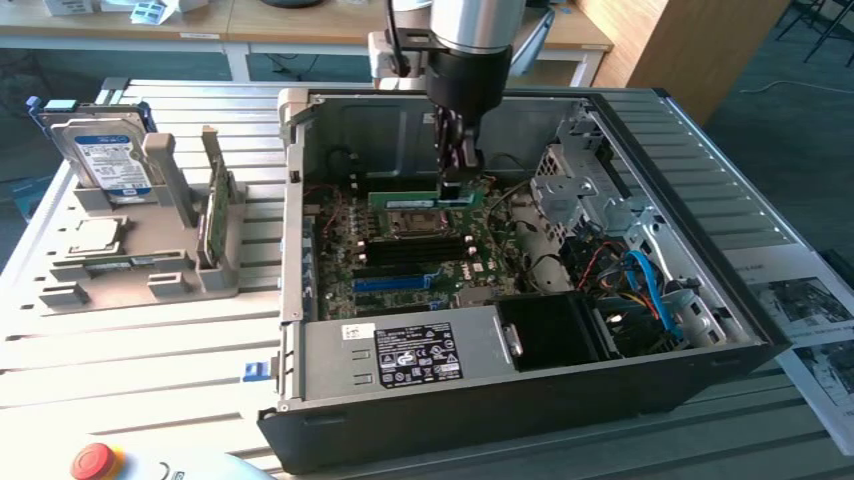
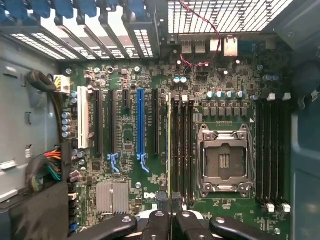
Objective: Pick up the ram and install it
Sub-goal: 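Insert the ram into the slot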
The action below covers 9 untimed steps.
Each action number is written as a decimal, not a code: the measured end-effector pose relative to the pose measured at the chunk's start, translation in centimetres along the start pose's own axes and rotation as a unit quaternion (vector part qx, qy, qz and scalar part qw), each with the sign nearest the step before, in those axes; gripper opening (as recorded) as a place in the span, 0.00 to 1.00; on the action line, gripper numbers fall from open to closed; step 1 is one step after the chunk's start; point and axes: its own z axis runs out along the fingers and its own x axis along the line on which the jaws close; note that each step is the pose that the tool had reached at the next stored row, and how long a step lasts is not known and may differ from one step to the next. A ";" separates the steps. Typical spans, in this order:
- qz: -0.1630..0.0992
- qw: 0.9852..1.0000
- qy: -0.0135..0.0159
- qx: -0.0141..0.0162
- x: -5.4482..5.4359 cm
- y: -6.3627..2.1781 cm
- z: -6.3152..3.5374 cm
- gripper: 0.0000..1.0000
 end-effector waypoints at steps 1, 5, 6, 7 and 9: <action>0.001 1.000 0.000 0.000 0.0 0.00 0.18 0.12; 0.004 1.000 0.000 0.000 -0.2 0.02 0.89 0.12; 0.005 1.000 0.000 0.000 -0.2 0.02 1.07 0.12; 0.006 1.000 0.000 0.000 -0.2 0.03 1.19 0.12; 0.014 1.000 0.000 -0.001 -0.7 0.06 2.81 0.12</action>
